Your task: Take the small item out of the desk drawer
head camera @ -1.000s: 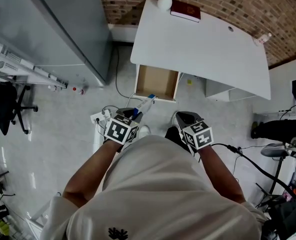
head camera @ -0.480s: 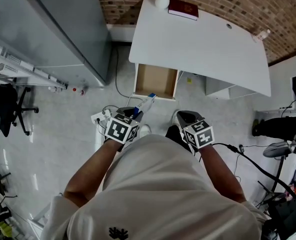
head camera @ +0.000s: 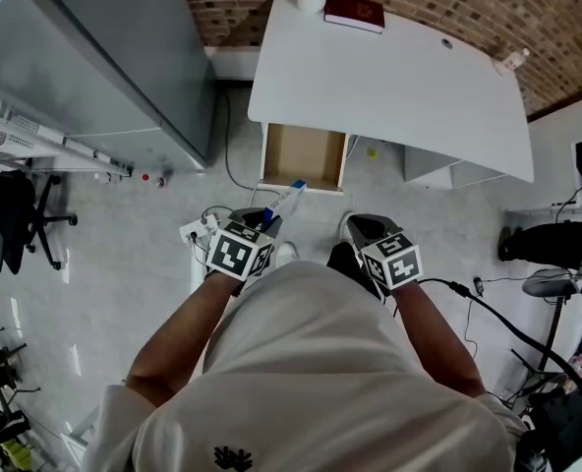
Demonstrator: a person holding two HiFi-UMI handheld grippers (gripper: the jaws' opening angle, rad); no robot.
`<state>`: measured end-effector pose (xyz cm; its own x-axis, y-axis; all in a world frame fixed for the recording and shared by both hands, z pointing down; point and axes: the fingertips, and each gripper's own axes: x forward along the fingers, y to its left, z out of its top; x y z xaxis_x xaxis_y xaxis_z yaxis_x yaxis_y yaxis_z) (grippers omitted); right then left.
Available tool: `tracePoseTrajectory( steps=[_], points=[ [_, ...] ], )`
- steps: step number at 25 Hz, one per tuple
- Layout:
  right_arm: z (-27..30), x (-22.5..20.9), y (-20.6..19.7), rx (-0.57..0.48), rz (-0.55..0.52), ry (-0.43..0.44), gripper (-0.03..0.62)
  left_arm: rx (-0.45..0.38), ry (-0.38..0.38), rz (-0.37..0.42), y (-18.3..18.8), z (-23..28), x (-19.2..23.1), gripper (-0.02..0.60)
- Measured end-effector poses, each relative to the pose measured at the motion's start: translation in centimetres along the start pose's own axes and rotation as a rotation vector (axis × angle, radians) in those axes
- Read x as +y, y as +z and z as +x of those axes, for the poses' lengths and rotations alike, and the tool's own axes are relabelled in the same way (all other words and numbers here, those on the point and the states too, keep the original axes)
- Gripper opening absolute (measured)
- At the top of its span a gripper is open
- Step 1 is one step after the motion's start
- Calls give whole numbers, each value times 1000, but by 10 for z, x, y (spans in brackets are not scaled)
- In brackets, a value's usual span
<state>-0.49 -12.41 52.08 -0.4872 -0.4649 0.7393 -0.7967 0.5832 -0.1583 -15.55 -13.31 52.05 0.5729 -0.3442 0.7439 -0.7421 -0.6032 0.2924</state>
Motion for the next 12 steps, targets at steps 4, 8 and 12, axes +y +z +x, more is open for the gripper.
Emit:
tracePoseTrajectory(
  steps=[4, 8, 12],
  points=[
    [-2, -5, -4, 5, 2, 5, 31, 5, 7, 0, 5, 2, -3, 92],
    [-3, -10, -8, 5, 3, 10, 31, 7, 11, -1, 6, 8, -7, 92],
    [-5, -19, -8, 3, 1, 14, 31, 15, 19, -9, 8, 15, -9, 92]
  ],
)
